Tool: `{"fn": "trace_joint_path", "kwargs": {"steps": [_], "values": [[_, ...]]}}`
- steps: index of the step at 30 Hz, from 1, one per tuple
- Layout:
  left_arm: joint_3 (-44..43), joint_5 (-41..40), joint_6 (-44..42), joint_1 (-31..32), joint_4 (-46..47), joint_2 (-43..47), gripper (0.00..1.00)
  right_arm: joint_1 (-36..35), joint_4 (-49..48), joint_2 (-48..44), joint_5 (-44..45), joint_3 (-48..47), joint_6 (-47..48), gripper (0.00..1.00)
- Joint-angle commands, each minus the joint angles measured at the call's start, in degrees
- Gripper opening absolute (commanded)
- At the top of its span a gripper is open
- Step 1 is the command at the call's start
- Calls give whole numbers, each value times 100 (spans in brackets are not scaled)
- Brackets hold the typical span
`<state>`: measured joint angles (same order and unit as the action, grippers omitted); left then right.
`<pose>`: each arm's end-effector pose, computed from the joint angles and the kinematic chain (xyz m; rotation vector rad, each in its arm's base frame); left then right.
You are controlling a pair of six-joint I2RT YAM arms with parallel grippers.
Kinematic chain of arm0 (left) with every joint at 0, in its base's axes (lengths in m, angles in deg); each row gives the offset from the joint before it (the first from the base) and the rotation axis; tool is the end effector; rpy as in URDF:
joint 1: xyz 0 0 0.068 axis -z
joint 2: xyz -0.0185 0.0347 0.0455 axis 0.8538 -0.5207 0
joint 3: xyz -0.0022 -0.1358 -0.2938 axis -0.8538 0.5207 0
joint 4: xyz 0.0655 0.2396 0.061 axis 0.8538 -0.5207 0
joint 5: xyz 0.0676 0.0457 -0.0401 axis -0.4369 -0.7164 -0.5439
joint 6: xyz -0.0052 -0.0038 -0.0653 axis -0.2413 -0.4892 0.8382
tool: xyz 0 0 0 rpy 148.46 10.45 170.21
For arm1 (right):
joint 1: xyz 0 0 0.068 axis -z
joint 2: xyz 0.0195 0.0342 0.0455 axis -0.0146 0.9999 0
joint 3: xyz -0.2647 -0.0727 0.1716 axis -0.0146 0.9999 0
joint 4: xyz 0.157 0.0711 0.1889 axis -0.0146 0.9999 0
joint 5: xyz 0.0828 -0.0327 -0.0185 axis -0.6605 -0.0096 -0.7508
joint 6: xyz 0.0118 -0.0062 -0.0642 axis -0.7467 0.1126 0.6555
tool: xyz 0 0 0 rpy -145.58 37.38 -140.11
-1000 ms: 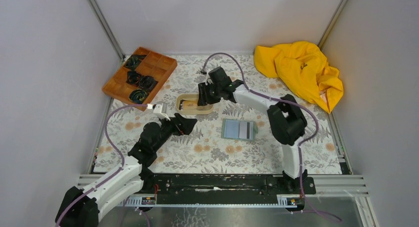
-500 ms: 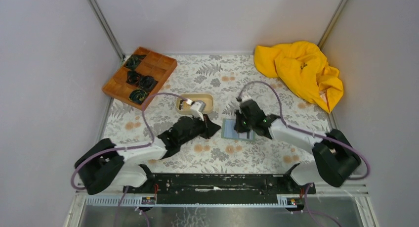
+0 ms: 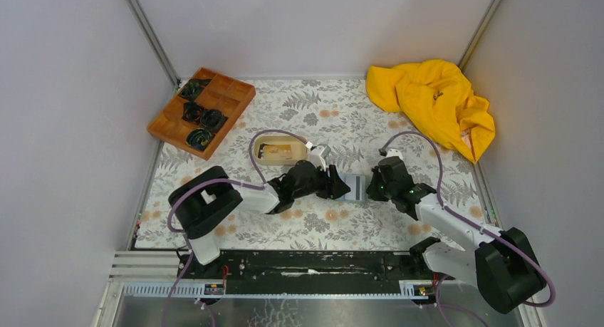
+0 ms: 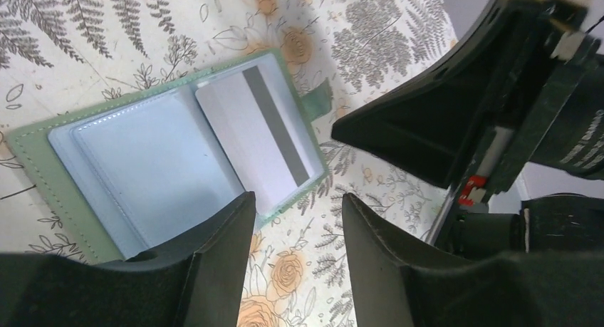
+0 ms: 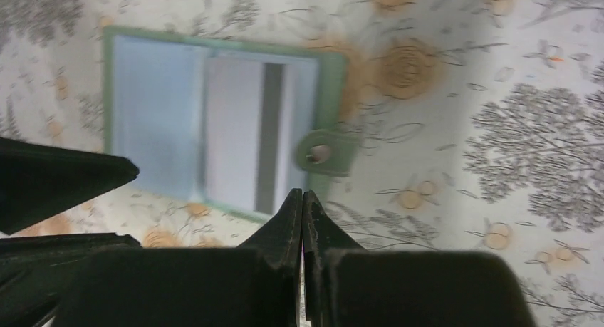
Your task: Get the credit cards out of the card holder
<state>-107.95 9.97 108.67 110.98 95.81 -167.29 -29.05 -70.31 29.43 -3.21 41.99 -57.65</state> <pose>0.2153 -0.2898 0.2076 0.2770 2.1122 -1.1751 0.1707 0.0941 0.2192 -0.0169 2.3484 0.4256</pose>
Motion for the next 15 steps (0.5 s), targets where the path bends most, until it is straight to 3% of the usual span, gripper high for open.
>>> {"fn": "trace_joint_path", "kwargs": {"steps": [1, 15], "values": [[-234, 41, 212, 14, 501, -378, 56, 462, 6, -26, -90, 149, 48, 0], [-365, -173, 141, 3, 486, -1081, 57, 551, -125, 105, -624, -149, 335, 0]]}}
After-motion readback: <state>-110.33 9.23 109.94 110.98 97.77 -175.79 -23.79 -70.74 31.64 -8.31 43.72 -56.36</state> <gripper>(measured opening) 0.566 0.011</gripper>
